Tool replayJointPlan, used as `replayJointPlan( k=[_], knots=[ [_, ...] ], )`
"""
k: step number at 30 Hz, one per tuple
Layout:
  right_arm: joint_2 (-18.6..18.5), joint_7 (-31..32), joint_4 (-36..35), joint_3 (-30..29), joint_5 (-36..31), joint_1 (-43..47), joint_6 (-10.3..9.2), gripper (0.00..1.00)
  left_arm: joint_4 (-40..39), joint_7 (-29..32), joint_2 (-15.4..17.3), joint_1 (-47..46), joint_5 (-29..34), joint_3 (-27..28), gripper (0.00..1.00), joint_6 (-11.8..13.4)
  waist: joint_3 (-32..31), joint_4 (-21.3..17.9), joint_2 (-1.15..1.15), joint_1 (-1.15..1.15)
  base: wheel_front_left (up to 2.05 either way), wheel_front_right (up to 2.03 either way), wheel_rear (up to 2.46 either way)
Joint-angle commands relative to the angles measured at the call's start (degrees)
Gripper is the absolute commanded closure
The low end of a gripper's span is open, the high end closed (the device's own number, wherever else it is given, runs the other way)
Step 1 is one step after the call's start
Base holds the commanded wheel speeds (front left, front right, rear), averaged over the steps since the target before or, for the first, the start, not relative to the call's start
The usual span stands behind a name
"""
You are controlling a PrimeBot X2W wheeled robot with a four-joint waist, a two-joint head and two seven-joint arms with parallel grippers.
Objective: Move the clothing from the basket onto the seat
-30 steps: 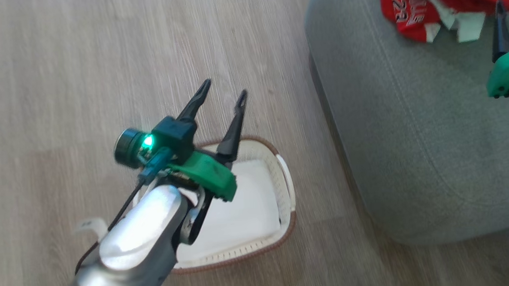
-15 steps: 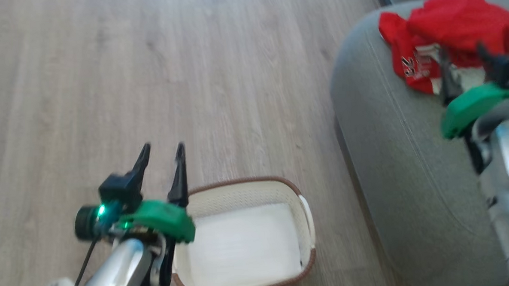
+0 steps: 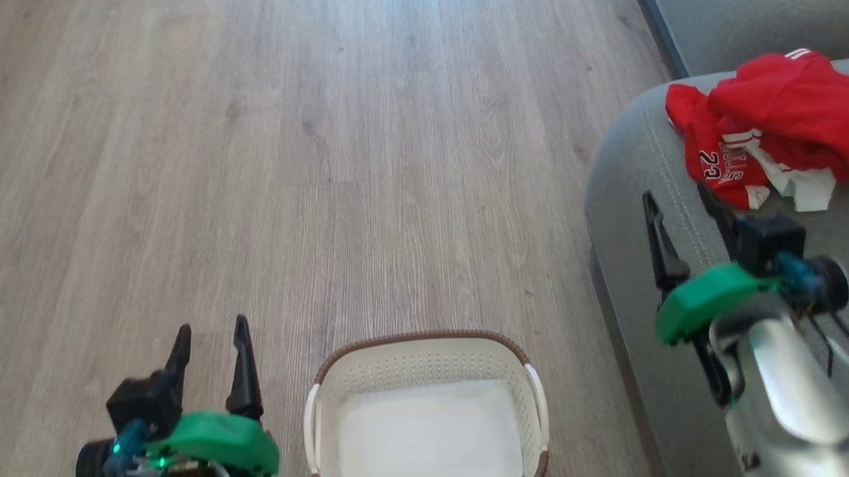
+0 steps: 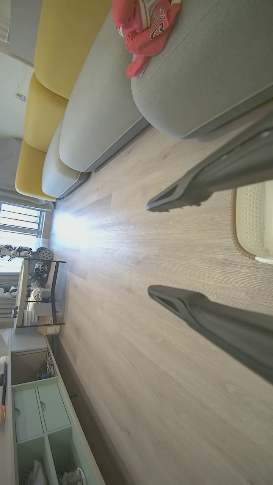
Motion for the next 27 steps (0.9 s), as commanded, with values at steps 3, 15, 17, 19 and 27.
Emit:
replayJointPlan(
  k=[3, 15, 17, 19, 27],
  knots=[
    [1.3, -0.5, -5.0, 0.1, -1.3, 1.8, -0.02, 0.0, -2.8, -0.7, 0.7, 0.1, 1.4, 4.0, 0.0, -0.5, -0.9, 0.2, 0.0, 0.01, 0.0, 0.0, 0.0],
    [1.8, 1.0, -15.3, 3.1, 3.8, 13.5, -0.02, 0.0, -3.2, -0.7, -1.2, 6.5, 3.3, 8.1, 0.0, -2.5, -1.9, 0.7, 0.0, 0.01, 0.0, 0.0, 0.0],
    [1.8, 1.3, -16.1, 2.8, 4.3, 14.6, -0.02, 0.0, -2.9, -0.7, -1.6, 7.0, 3.7, 8.5, 0.0, -3.0, -1.8, 0.9, 0.0, 0.01, 0.0, 0.0, 0.0],
    [1.8, 1.3, -16.6, 2.6, 4.9, 15.4, -0.02, 0.0, -2.4, -0.7, -2.0, 7.3, 3.9, 8.9, 0.0, -3.5, -1.8, 1.1, 0.0, 0.01, 0.0, 0.0, 0.0],
    [1.8, 1.3, -17.5, 2.6, 5.6, 17.5, -0.02, 0.0, -1.1, -0.7, -3.3, 7.5, 5.0, 10.0, 0.0, -5.0, -1.7, 1.8, 0.0, 0.01, 0.0, 0.0, 0.0]
  ],
)
